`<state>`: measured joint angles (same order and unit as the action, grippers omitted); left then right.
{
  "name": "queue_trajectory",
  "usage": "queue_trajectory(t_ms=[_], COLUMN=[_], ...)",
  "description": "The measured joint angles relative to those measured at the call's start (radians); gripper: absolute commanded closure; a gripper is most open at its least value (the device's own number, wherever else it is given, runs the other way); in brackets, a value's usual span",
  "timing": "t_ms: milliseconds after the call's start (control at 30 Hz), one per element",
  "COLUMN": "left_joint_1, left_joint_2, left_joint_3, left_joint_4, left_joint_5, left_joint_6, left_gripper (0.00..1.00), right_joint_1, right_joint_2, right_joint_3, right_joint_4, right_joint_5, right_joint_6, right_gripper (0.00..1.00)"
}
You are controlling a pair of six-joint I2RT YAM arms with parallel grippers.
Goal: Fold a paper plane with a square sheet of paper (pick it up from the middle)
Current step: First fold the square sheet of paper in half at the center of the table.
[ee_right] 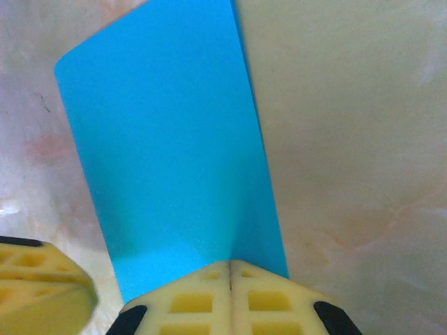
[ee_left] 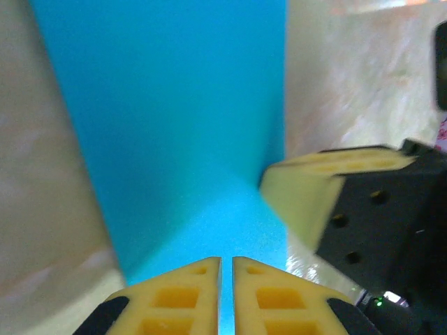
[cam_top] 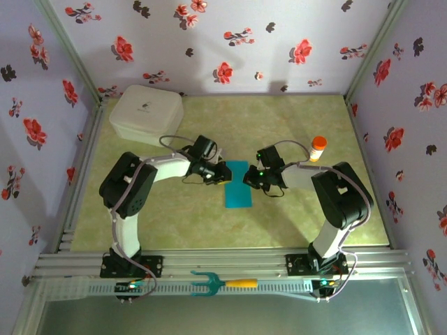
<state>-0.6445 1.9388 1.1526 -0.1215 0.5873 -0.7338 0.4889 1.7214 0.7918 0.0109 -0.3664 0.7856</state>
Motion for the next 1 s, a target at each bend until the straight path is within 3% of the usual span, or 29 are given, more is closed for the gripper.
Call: queue_trajectory(t_ms=[667,1000], left_joint_1=[0.042,0.046], left_joint_2=[0.063,0.072], left_joint_3=[-0.001,0.100], left_joint_4=[0.008,-0.010], left_joint_5=[-0.006,-0.011], left_joint_6=[-0.019,-0.020], left_gripper=[0.86,0.86], right_joint_1=[0.000,0.000], right_joint_2=[0.000,0.000], right_joint_3=[0.000,0.000], right_joint_4=[0.000,-0.001], right_joint_5=[0.000,0.000], right_joint_6=[0.000,-0.010], right_gripper=[1.00,1.00])
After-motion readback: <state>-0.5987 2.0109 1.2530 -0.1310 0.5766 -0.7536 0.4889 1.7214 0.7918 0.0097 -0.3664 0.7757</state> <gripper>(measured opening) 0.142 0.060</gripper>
